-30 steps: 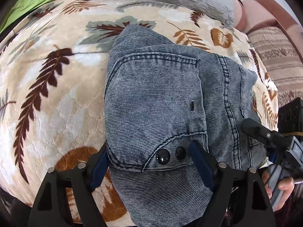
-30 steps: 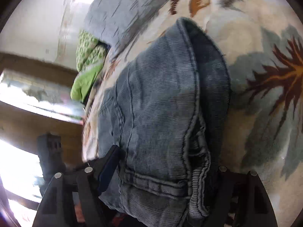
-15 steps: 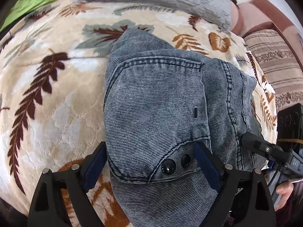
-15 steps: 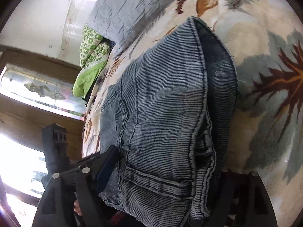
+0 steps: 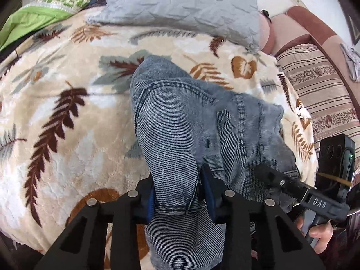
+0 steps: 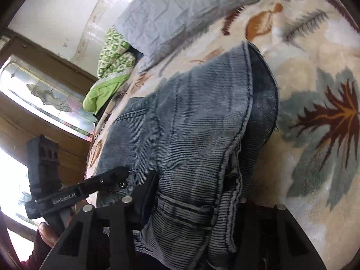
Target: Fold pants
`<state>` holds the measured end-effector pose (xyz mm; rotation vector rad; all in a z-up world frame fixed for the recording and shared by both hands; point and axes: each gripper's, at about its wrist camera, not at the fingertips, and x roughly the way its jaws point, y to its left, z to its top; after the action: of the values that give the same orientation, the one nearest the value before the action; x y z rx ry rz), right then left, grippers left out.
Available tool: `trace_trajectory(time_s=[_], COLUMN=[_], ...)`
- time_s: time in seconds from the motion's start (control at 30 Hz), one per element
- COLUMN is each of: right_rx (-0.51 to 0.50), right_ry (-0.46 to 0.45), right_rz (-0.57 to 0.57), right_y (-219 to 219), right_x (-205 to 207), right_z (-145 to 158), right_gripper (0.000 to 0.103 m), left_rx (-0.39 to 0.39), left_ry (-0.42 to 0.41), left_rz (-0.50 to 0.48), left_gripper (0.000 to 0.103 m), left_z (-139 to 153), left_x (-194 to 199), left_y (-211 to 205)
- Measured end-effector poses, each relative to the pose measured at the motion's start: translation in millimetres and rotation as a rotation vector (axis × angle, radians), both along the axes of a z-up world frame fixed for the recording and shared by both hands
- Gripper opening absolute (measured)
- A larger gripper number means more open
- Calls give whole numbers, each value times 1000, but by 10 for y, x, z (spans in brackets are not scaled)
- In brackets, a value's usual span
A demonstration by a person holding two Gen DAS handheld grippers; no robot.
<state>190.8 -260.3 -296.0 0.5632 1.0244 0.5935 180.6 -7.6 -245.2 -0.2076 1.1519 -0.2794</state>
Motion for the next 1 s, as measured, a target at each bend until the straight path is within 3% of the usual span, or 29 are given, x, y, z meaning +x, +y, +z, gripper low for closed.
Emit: trace_trajectory(time_s=[0.43,0.8,1.0], right_rx=[30,68,84], right_ry=[-203,-326,-355], right_rz=[46,60,54], right_y=[181,232,148], right_x=[-82,205,414], right_z=[587,1014,1084], right_gripper=[47,47,47], left_rx=[36,127,176], left_ry=[-129,-236,-272], left_rz=[48,71,75], left_gripper=[36,36,36], left_z=[709,1181,1301], left_x=[70,307,520], left_y=[11,-146,-287])
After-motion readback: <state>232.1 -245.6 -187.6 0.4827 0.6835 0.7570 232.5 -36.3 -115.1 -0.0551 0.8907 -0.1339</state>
